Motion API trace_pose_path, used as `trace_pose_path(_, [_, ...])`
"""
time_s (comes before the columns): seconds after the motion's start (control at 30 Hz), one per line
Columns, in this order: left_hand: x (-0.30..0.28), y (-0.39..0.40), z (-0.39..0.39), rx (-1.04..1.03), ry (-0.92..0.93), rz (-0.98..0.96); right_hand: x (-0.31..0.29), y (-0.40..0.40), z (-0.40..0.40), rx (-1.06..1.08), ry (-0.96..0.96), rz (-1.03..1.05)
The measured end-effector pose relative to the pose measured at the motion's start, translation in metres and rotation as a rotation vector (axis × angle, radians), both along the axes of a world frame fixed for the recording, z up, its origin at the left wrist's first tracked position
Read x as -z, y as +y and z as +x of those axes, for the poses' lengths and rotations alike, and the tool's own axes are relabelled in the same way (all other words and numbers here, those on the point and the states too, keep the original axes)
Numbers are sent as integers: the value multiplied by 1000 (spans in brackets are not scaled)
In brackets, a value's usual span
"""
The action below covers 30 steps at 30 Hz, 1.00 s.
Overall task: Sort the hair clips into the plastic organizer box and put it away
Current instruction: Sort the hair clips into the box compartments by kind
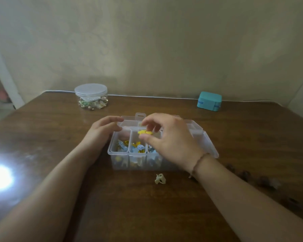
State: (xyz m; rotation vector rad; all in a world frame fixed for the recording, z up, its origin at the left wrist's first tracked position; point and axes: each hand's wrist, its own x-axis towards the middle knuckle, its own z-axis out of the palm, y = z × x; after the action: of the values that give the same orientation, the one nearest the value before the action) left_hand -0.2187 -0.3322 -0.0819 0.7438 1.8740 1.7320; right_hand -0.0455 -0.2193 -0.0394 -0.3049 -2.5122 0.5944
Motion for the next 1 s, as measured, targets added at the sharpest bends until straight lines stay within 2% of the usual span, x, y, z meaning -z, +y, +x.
trace_pose_path(0.07, [-1,0,-1,7,-8,0,3,-1,-2,-37,-121,74])
trace_pose_path(0.17, [-2,-2,0,9,-24,6,-14,8,33,-31,48,9])
trace_pose_path(0.27, [0,0,1,13,-22,11,-20,31,108,144,141,11])
trace_pose_path(0.33, [2,0,-1,17,-22,19,-8,52,165,342,78,80])
trace_pose_path(0.4, [5,0,-4,9,-27,33,11,69,213,530,-81,57])
trace_pose_path(0.5, [8,1,-6,22,-18,41,41,78,252,600,-243,27])
trace_pose_path(0.6, [9,3,-5,32,1,50,52,68,256,552,-312,41])
trace_pose_path(0.7, [7,3,0,23,-2,55,53,68,252,597,-293,59])
trace_pose_path(0.77, [6,2,2,23,-13,57,50,69,249,616,-211,51])
trace_pose_path(0.87, [4,2,2,23,-18,44,32,65,222,565,17,51])
trace_pose_path(1.0, [2,2,2,18,-24,31,4,46,153,277,168,-14])
